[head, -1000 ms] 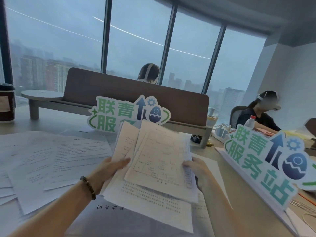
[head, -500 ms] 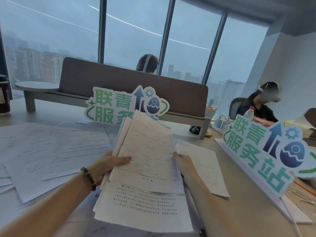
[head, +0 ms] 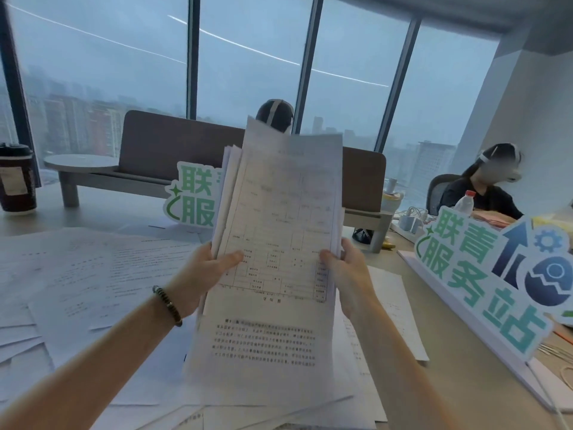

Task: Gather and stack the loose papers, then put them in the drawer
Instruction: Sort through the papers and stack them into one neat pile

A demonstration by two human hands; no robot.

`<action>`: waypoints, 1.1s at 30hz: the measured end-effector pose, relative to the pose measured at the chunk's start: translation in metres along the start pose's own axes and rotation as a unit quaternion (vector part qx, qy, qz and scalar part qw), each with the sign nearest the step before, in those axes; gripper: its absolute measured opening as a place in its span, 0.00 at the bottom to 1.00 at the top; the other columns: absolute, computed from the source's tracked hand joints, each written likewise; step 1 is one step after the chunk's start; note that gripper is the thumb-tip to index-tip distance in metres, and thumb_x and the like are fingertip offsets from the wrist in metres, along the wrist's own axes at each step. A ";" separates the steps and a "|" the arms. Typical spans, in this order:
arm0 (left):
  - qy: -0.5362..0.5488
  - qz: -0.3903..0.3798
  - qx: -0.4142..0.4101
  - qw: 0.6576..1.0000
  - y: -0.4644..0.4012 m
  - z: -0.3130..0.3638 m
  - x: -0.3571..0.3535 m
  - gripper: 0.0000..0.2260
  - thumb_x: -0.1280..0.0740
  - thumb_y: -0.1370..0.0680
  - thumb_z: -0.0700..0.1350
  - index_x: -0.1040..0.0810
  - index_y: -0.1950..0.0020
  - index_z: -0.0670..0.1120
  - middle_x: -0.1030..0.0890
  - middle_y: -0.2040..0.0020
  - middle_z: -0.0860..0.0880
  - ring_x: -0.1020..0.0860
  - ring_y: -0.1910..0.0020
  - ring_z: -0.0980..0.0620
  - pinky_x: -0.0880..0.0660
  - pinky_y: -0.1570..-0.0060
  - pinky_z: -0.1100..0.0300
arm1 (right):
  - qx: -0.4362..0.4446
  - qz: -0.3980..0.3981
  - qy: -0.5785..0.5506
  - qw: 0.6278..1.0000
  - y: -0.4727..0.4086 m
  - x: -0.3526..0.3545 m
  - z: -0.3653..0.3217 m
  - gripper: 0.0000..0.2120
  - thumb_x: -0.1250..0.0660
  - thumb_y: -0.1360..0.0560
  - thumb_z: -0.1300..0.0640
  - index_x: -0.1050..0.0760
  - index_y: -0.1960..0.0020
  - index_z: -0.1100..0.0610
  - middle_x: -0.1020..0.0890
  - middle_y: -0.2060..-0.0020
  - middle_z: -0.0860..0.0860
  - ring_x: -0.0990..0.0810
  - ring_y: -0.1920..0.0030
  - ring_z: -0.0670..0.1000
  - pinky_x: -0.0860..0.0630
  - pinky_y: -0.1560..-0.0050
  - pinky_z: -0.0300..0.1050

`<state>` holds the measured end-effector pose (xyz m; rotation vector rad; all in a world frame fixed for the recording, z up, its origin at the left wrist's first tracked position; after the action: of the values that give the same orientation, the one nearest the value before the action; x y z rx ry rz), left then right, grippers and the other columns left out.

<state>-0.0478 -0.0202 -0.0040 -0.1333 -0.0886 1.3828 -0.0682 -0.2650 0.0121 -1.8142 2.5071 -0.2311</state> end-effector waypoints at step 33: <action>0.077 -0.018 -0.114 0.990 0.005 0.010 -0.001 0.22 0.22 0.36 0.57 0.16 0.47 0.47 0.14 0.50 0.46 0.15 0.51 0.46 0.18 0.58 0.55 | 0.236 -0.004 -0.017 0.972 0.012 -0.010 -0.047 0.26 0.33 0.25 0.42 0.35 0.30 0.41 0.20 0.40 0.41 0.19 0.44 0.46 0.17 0.55 0.43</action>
<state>-0.0545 -0.0202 0.0053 -0.4278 -0.1200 1.3187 -0.0819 -0.2474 0.0558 -1.6140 2.1721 -0.7193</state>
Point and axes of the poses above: each hand's wrist, its own y-axis away from the middle knuckle, its own x-axis out of the back of the hand, z = x × y, the point moved 5 cm from there along -y, towards the middle knuckle
